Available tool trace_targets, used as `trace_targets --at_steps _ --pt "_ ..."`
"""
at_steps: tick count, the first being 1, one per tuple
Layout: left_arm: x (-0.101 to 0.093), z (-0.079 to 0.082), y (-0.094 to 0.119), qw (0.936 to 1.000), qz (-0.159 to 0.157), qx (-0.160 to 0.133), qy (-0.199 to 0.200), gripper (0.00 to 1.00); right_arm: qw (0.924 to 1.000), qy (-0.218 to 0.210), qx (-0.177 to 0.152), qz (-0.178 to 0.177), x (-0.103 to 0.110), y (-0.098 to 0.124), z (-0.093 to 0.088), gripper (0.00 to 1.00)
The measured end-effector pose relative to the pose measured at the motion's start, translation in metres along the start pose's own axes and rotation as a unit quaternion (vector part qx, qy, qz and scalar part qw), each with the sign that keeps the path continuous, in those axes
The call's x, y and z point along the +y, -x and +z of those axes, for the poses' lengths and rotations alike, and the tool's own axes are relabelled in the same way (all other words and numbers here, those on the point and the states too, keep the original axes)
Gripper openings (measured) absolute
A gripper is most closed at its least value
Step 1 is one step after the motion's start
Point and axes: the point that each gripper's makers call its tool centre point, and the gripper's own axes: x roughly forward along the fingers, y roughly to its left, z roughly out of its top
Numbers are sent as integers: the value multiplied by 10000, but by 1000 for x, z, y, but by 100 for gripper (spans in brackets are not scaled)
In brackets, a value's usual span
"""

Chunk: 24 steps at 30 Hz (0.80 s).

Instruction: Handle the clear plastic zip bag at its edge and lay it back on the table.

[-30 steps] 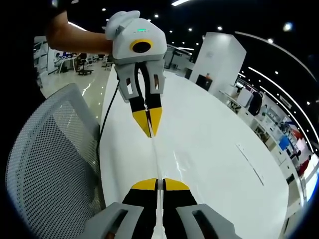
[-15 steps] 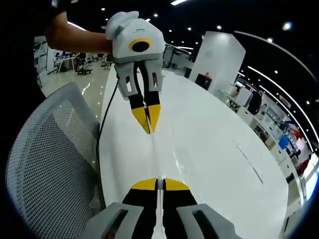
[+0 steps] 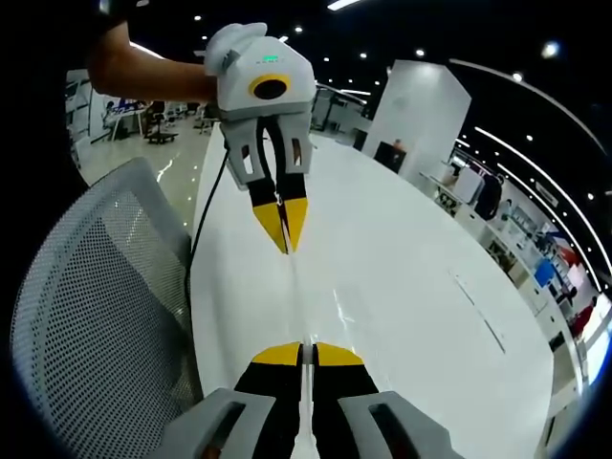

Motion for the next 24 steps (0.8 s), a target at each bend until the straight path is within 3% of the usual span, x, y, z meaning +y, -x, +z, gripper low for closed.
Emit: trace_targets --at_steps 24 --pt "-1 -4 1 10000 -24 31 20 0 10000 -13 21 2 0 2 -3 0"
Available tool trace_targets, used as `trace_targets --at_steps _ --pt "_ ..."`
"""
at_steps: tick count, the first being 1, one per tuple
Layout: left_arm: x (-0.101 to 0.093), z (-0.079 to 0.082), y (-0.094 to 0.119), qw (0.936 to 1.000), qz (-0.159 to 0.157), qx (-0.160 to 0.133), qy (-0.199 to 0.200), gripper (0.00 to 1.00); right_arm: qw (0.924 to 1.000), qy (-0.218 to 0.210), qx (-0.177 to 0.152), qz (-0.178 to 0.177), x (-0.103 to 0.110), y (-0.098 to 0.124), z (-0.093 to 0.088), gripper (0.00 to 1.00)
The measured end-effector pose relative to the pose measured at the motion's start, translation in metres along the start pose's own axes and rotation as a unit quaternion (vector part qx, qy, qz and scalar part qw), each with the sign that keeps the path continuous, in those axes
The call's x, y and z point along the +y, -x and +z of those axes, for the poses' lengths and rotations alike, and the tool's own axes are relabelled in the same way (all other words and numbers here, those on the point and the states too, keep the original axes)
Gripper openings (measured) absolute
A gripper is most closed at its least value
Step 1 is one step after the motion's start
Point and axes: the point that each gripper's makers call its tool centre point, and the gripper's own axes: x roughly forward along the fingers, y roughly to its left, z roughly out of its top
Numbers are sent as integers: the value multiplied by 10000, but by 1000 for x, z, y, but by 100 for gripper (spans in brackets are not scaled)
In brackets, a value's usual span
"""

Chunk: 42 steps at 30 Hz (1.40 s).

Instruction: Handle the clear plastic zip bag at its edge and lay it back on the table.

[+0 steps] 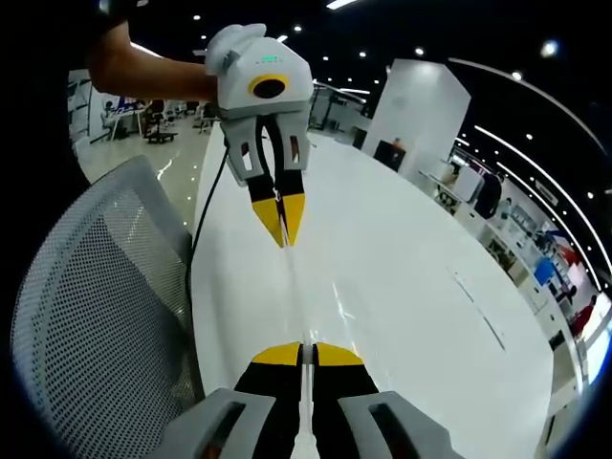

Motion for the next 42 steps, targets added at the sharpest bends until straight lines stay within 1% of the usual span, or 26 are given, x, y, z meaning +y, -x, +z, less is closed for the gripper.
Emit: trace_targets --at_steps 18,42 --pt "2 -3 2 10000 42 36 38 0 10000 -56 42 -37 -1 3 -7 0" --pt "3 -9 4 9999 89 30 90 0 9999 -82 53 -67 -2 4 -7 0"
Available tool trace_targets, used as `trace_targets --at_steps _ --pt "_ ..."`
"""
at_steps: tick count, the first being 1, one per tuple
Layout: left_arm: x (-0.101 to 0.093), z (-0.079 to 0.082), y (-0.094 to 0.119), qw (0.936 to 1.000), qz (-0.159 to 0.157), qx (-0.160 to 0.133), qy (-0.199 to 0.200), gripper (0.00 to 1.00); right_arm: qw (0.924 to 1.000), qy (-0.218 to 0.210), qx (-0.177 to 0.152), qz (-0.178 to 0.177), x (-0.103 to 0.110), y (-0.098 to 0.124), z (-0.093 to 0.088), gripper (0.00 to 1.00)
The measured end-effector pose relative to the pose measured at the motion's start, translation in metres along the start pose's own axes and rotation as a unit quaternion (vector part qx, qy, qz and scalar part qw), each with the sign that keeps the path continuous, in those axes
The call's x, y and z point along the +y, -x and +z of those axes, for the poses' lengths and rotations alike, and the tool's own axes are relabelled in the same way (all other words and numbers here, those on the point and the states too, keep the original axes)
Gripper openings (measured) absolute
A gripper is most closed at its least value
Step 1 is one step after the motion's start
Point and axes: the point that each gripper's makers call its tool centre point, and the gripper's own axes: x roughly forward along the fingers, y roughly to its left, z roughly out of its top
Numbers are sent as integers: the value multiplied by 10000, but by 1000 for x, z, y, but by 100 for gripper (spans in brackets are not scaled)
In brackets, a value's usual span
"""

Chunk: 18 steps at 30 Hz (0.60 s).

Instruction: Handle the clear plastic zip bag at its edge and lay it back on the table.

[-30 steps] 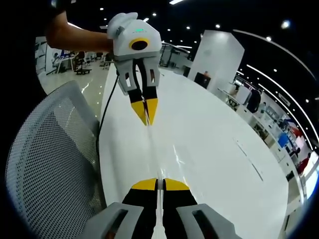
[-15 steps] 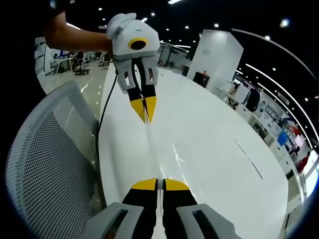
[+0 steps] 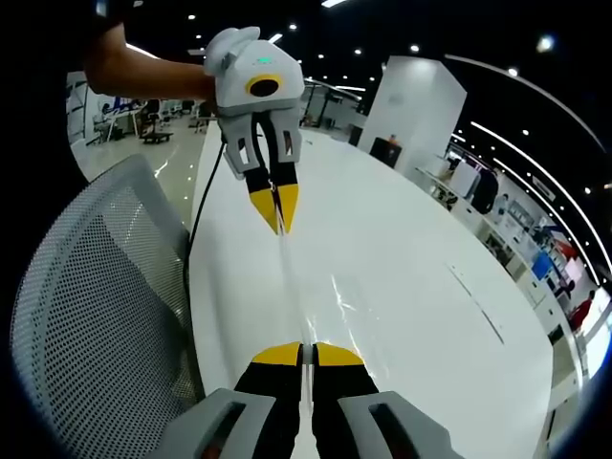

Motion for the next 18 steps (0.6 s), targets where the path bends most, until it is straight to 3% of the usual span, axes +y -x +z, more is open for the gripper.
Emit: trace_targets --at_steps 18 --pt "1 -3 2 10000 37 20 30 0 10000 -30 15 -16 -1 2 -2 0"
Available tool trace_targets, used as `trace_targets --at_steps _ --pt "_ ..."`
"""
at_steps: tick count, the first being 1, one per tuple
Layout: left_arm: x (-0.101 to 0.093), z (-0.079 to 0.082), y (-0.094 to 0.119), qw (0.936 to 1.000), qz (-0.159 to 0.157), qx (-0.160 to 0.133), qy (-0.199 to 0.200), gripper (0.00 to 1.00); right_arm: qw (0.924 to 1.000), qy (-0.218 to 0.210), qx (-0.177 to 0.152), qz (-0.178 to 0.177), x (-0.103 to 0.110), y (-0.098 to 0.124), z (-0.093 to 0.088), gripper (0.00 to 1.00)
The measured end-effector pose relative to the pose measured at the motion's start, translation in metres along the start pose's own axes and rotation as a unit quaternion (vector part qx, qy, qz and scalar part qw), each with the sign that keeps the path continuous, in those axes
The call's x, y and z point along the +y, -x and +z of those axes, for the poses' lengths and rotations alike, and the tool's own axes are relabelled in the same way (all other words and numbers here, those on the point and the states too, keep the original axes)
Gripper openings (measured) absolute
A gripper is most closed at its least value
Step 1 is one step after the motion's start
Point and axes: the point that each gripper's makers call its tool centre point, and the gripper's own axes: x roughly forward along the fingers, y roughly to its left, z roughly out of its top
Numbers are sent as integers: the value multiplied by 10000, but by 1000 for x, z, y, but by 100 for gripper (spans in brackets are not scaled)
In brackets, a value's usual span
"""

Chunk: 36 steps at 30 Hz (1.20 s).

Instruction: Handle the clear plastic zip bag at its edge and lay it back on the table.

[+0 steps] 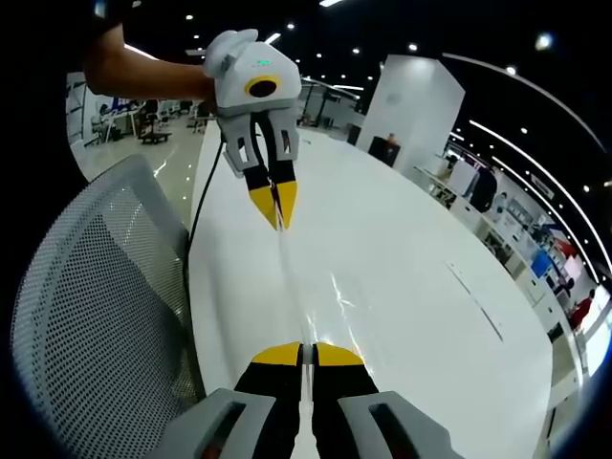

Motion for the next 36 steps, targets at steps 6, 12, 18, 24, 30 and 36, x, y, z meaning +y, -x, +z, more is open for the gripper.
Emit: trace_targets --at_steps 6,12,18,24,30,36 --pt "1 -1 1 10000 16 2 32 0 10000 17 -1 7 0 0 0 0" --pt "1 -2 1 10000 26 9 61 0 10000 11 -1 16 0 1 -1 0" --pt "2 -5 2 10000 29 26 81 0 10000 -10 5 17 1 1 -3 0" --pt "5 -6 3 9999 63 35 88 0 10000 -18 11 3 1 2 -4 0" --pt "6 -7 4 9999 87 27 110 0 10000 -23 11 -15 0 3 -4 0" --pt "6 -9 6 9998 109 -5 173 0 10000 -43 19 -17 0 5 -6 0"
